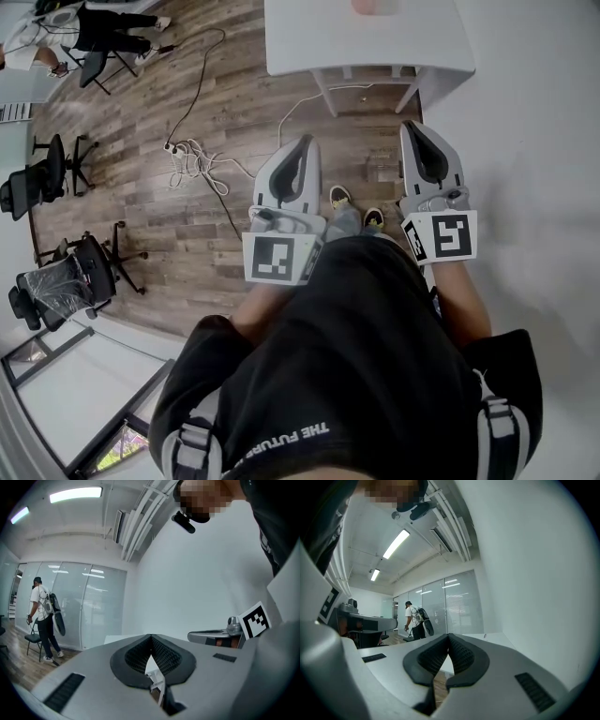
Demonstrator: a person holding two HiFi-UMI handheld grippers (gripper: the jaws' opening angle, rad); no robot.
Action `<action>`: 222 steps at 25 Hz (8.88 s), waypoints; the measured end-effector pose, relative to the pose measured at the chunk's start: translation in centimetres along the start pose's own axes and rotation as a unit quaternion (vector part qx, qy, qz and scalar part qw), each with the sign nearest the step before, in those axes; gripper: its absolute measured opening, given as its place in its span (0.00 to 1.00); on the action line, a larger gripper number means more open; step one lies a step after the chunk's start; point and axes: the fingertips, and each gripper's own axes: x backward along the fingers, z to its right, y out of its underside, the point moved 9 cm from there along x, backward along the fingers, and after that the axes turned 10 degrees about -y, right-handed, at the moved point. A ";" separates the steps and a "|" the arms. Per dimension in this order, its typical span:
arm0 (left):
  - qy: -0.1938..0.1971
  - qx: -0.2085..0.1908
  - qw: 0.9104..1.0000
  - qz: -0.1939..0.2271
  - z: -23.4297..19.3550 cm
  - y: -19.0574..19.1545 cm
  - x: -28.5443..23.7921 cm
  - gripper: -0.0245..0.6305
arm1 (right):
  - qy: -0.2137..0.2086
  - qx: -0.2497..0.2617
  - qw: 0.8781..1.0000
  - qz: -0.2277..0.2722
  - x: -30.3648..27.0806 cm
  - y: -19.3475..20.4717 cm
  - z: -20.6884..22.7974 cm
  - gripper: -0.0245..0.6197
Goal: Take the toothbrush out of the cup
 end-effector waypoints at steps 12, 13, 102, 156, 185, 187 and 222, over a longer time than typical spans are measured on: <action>-0.002 0.033 0.999 0.004 -7.2 1.5 -2.5 0.07 | -0.003 0.026 1.000 -0.016 -7.1 0.2 -2.7 0.06; -0.002 0.033 0.999 0.004 -7.6 1.7 -2.6 0.07 | -0.001 0.027 0.999 -0.017 -7.3 0.4 -2.8 0.06; -0.050 0.032 0.998 -0.006 -14.7 -1.3 -22.9 0.07 | 0.010 0.009 1.000 -0.014 -25.0 -0.5 12.4 0.06; 0.044 0.014 0.999 -0.015 -10.2 0.2 -40.7 0.07 | 0.042 -0.041 0.998 -0.027 -27.5 1.7 30.7 0.06; -0.009 -0.004 1.000 -0.024 -9.2 0.2 -44.4 0.07 | -0.022 -0.059 0.997 -0.054 -30.6 5.1 34.8 0.06; -0.009 -0.003 1.000 -0.026 -9.7 0.3 -44.3 0.07 | -0.020 -0.061 0.996 -0.068 -31.1 5.4 34.4 0.06; -0.074 -0.007 0.996 -0.039 -11.8 1.3 -42.0 0.07 | -0.030 -0.128 0.968 -0.212 -39.8 15.4 35.3 0.20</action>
